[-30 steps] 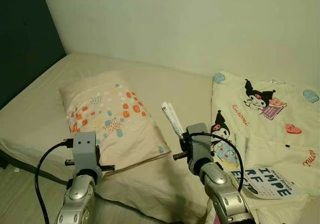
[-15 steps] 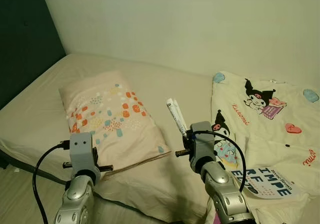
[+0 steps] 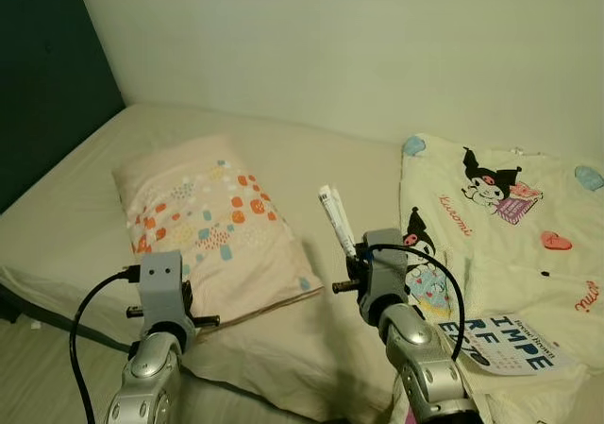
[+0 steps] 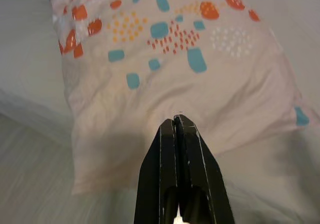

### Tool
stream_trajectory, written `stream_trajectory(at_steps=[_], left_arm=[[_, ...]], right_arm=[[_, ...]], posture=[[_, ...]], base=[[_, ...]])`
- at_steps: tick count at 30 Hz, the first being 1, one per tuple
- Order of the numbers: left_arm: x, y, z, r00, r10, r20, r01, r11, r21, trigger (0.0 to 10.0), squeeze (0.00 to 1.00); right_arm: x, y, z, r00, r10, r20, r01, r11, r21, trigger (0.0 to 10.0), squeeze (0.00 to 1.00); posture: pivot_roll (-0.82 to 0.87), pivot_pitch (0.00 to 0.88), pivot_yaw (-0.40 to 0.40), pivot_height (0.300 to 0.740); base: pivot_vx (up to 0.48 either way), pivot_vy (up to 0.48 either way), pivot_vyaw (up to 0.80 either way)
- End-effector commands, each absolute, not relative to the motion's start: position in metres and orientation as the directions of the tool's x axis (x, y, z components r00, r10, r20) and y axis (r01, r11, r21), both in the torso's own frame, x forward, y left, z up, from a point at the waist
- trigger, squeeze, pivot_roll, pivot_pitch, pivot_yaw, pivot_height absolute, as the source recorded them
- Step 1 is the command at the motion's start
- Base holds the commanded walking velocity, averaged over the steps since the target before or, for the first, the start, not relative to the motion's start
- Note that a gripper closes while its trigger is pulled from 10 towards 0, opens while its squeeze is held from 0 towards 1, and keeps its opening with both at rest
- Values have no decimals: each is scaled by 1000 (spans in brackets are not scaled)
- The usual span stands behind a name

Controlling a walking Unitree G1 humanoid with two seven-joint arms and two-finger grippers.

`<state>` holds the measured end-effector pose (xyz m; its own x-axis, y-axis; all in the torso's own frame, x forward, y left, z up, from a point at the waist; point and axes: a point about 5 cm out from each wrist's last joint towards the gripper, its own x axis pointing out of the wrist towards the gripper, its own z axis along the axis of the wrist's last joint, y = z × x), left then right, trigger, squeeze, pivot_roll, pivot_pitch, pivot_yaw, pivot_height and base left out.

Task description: Clean up the room

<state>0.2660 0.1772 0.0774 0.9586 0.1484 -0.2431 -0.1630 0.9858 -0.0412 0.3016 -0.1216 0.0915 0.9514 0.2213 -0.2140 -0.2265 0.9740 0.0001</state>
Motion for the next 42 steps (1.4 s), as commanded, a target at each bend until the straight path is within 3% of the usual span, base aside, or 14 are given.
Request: stream_trajectory(at_steps=[1,11,42], left_arm=[[261,177,73,952,154,-263,-167,986,-27,10000,0],[260,186,74,951,200,-235,-207,978,-4,10000,0],[263,182,83,948,180,-264,-179,983,27,10000,0]], right_arm=[[297,-121,79,935,234,-267,-239,971,13,10000,0],[297,-123,72,931,220,-291,-238,971,-27,10000,0],[295,-121,67,926,221,-305,-233,972,-3,10000,0]], posture=[[-32,108,5,740],[-33,96,-11,740],[-21,108,-3,740]], base=[[0,0,0],[0,0,0],[0,0,796]])
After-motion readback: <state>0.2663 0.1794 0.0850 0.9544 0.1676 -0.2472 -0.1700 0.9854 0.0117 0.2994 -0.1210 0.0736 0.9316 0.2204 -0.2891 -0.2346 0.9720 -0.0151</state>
